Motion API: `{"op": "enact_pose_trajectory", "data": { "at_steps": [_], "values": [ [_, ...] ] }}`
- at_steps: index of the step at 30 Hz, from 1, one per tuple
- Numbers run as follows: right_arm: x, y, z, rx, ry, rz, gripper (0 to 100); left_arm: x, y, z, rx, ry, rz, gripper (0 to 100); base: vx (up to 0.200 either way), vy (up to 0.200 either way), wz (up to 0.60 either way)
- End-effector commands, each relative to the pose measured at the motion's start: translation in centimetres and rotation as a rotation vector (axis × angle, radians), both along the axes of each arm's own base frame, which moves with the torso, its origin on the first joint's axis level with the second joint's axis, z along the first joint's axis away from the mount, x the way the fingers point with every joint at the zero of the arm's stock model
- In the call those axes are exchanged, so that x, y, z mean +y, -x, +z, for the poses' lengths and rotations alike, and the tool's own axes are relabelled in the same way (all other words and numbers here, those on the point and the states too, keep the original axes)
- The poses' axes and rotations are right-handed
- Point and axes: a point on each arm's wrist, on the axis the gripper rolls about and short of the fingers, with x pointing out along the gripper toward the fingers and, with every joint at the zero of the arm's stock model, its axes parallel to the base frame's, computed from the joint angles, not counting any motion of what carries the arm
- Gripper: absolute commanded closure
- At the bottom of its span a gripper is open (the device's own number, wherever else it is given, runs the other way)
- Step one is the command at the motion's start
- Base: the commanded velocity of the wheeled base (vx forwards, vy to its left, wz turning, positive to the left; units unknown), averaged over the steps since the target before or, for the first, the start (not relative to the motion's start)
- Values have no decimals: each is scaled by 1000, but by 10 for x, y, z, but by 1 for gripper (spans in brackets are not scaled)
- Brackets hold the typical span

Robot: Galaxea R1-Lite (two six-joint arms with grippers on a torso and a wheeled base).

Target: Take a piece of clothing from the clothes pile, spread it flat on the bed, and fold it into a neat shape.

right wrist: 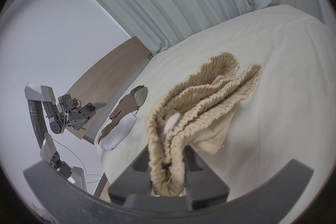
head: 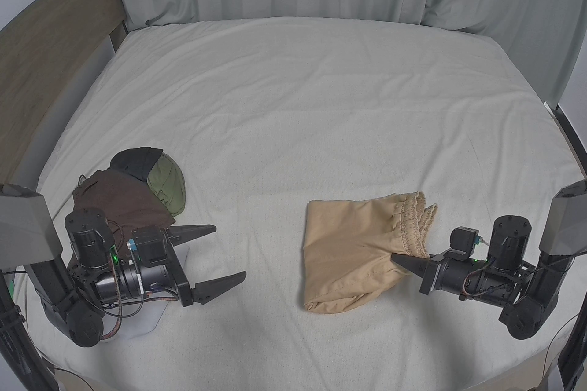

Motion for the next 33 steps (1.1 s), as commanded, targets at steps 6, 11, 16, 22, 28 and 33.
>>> {"op": "enact_pose_trajectory", "data": {
  "at_steps": [6,11,16,22,28,33],
  "values": [
    [3,0,4,-19,-8,9,100,1,1,1,-2,1,2,0,0,0,0],
    [4,-3,14,-57,-30,7,100,1,0,1,-2,1,3,0,0,0,0],
    [7,-8,27,-106,-65,5,100,1,0,2,-5,1,5,0,0,0,0],
    [8,-12,31,-129,-74,7,100,2,1,1,1,1,5,0,0,0,0],
    [13,-22,40,-182,-99,25,100,3,1,2,-2,2,11,0,0,0,0],
    [17,-31,48,-223,-120,51,100,6,0,1,-1,1,25,0,0,0,0]
  ]
}}
